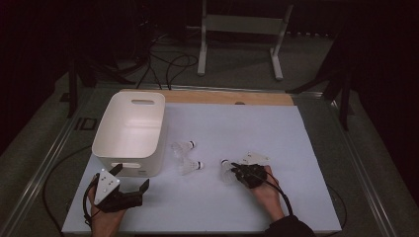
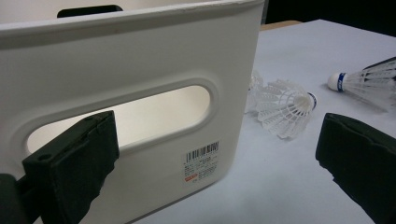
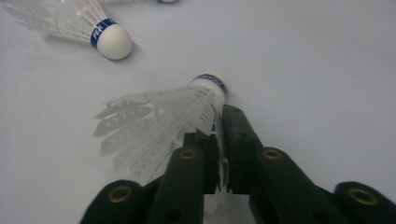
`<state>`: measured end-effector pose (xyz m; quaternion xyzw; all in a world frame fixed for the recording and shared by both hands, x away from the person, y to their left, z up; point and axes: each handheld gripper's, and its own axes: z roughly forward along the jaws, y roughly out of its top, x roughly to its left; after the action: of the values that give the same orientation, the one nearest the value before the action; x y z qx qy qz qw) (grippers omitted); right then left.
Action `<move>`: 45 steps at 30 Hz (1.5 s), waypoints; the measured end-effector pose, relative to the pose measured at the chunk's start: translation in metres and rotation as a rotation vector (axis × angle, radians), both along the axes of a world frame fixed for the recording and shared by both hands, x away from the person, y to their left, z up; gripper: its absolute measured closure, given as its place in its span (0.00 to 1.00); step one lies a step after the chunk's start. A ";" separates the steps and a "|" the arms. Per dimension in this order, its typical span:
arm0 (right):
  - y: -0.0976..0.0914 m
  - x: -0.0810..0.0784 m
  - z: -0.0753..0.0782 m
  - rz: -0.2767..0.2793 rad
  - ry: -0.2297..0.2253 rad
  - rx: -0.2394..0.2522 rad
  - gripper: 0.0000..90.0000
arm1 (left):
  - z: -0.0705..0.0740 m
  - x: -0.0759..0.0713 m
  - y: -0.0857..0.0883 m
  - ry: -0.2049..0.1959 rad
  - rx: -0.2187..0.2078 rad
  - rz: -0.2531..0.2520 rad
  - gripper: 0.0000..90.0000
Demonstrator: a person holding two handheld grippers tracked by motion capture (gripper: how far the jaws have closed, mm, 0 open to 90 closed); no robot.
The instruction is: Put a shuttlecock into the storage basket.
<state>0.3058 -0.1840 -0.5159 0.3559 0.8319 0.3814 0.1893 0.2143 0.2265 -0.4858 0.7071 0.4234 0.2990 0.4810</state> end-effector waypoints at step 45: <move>0.008 0.000 0.039 -0.020 -0.006 0.084 0.98 | -0.001 0.000 -0.002 0.002 0.004 -0.001 0.00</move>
<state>0.3057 -0.1764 -0.4774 0.3709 0.8107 0.4153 0.1806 0.2145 0.2247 -0.4869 0.7086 0.4227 0.2991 0.4793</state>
